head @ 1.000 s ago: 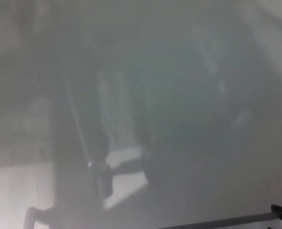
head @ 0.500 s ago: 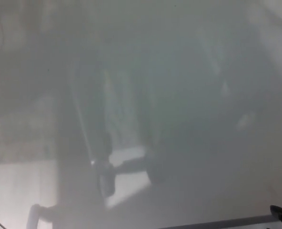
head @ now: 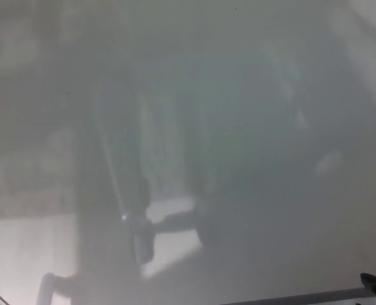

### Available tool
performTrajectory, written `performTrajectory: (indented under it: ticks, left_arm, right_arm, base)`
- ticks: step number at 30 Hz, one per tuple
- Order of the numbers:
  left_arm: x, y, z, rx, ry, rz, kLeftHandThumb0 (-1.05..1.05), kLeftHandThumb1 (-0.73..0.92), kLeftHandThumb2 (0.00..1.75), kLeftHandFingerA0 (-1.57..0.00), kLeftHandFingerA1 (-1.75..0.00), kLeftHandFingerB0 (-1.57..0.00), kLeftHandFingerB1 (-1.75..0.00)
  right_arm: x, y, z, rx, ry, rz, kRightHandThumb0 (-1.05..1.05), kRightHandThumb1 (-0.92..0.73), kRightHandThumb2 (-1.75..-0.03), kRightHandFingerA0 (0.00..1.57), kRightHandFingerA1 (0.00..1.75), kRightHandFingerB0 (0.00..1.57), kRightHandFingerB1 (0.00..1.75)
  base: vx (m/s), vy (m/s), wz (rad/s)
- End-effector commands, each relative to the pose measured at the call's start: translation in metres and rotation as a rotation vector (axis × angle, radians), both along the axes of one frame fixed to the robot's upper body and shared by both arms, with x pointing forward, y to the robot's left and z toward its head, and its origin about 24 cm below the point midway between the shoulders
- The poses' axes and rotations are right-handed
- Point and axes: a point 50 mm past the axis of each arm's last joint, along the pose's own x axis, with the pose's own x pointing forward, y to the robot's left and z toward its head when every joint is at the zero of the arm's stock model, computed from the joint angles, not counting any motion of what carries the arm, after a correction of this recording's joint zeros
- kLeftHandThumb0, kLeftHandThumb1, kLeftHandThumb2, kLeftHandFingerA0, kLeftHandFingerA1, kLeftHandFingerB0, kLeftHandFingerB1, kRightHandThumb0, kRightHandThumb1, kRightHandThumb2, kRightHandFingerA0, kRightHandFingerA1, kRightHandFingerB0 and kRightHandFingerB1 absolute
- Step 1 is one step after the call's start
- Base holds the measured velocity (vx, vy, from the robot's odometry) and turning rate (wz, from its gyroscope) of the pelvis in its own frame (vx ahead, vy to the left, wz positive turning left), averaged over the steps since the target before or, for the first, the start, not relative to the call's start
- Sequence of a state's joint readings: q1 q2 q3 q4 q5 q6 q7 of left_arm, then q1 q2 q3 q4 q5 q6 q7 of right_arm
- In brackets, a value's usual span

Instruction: A white board is being place on the right hand side and parallel to the robot and the robot uses its left hand to grab on the leftside of the whiteboard and drag the whiteboard from the right hand side to the left hand side

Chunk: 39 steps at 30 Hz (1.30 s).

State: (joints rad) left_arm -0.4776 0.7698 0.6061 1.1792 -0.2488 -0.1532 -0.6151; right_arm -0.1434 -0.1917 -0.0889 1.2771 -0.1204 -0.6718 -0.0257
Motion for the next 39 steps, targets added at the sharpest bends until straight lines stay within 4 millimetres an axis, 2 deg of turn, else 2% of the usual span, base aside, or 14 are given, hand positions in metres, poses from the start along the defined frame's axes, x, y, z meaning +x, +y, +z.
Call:
performTrajectory:
  ticks: [1, 3, 7, 8, 10, 13, 14, 16, 17, 24, 25, 26, 38, 39]
  left_arm:
    - [-0.02, 0.011, -0.006, -0.044, -0.024, 0.067, -1.05, 0.89, 1.18, 0.0, -0.01, 0.0, 0.0]
    - [-0.031, 0.016, -0.012, -0.069, -0.016, 0.129, -1.01, 0.86, 1.18, 0.0, -0.02, 0.0, -0.03]
    - [-0.057, 0.02, -0.037, -0.082, 0.024, 0.207, -1.05, 0.86, 1.18, 0.0, -0.09, 0.0, -0.03]
    - [-0.062, 0.02, -0.041, -0.083, 0.041, 0.214, -0.95, 0.92, 0.73, 0.0, 0.0, 0.0, 0.0]
    - [-0.078, 0.018, -0.058, -0.098, 0.084, 0.215, -0.95, 0.92, 0.68, 0.0, 0.0, 0.0, 0.0]
    - [-0.079, 0.018, -0.059, -0.099, 0.085, 0.214, -0.95, 0.92, 0.68, 0.0, 0.0, 0.0, 0.0]
    - [-0.088, 0.015, -0.071, -0.125, 0.12, 0.214, -1.05, 0.82, 1.14, 0.0, -0.07, 0.0, -0.02]
    - [-0.107, 0.007, -0.095, -0.19, 0.193, 0.227, -1.05, 0.85, 1.13, 0.0, -0.05, 0.0, 0.0]
    - [-0.116, 0.003, -0.106, -0.209, 0.246, 0.227, -1.05, 0.85, 1.14, 0.0, -0.05, 0.0, 0.0]
    - [-0.129, -0.015, -0.134, -0.206, 0.332, 0.219, -1.01, 0.85, 1.09, 0.0, -0.02, 0.0, 0.0]
    - [-0.131, -0.019, -0.138, -0.224, 0.331, 0.211, -0.99, 0.82, 1.08, 0.0, -0.02, 0.0, 0.0]
    - [-0.132, -0.023, -0.144, -0.246, 0.349, 0.211, -0.99, 0.8, 1.07, 0.0, 0.0, 0.0, 0.0]
    - [-0.135, -0.047, -0.165, -0.205, 0.407, 0.136, -0.9, 0.76, 1.08, 0.0, -0.09, 0.0, -0.08]
    - [-0.131, -0.05, -0.167, -0.212, 0.408, 0.122, -0.8, 0.89, 0.65, 0.0, -0.03, 0.0, -0.07]
  right_arm:
    - [-0.002, -0.003, -0.001, 0.003, 0.005, -0.017, -0.57, -0.84, -0.64, 0.38, 0.39, 0.24, 0.32]
    - [-0.003, -0.004, -0.001, -0.007, 0.01, -0.012, -0.62, -0.7, -0.89, 0.32, 0.48, 0.21, 0.43]
    - [-0.005, -0.006, 0.0, -0.007, 0.008, -0.016, -0.53, -0.85, -0.64, 0.38, 0.39, 0.23, 0.32]
    - [-0.006, -0.006, 0.0, -0.006, 0.008, -0.016, -0.59, -0.71, -0.88, 0.32, 0.48, 0.2, 0.42]
    - [-0.008, -0.007, -0.002, -0.019, 0.018, -0.012, -0.61, -0.7, -0.88, 0.32, 0.48, 0.2, 0.43]
    - [-0.009, -0.007, -0.002, -0.02, 0.019, -0.011, -0.61, -0.7, -0.88, 0.32, 0.48, 0.2, 0.43]
    - [-0.015, -0.008, -0.004, -0.026, 0.034, -0.012, -0.54, -0.85, -0.65, 0.36, 0.38, 0.23, 0.32]
    - [-0.026, -0.011, -0.008, -0.055, 0.058, -0.009, -0.55, -0.85, -0.64, 0.38, 0.38, 0.24, 0.32]
    - [-0.038, -0.014, -0.011, -0.046, 0.081, -0.019, -0.61, -0.7, -0.88, 0.3, 0.47, 0.2, 0.42]
    - [-0.055, -0.017, -0.015, -0.059, 0.122, -0.013, -0.59, -0.72, -0.87, 0.3, 0.46, 0.2, 0.42]
    - [-0.056, -0.018, -0.015, -0.061, 0.126, -0.011, -0.55, -0.85, -0.64, 0.38, 0.37, 0.24, 0.31]
    - [-0.058, -0.018, -0.016, -0.065, 0.136, -0.006, -0.61, -0.71, -0.89, 0.31, 0.46, 0.2, 0.42]
    - [-0.074, -0.016, -0.023, -0.056, 0.197, -0.011, -0.61, -0.72, -0.88, 0.28, 0.45, 0.19, 0.41]
    - [-0.072, -0.015, -0.023, -0.057, 0.191, -0.014, -0.6, -0.72, -0.88, 0.29, 0.45, 0.2, 0.41]
  base:
    - [0.0, 0.0, 0.0]
    - [0.0, 0.0, 0.0]
    - [0.0, 0.0, 0.0]
    - [0.0, 0.0, 0.0]
    - [0.0, 0.0, 0.0]
    - [0.0, 0.0, 0.02]
    - [0.0, 0.0, 0.0]
    - [0.0, 0.0, -0.03]
    - [0.0, 0.0, 0.0]
    - [0.0, 0.0, 0.0]
    - [0.0, 0.0, 0.0]
    - [0.0, 0.0, 0.0]
    - [0.0, 0.0, 0.0]
    - [0.0, 0.0, 0.0]
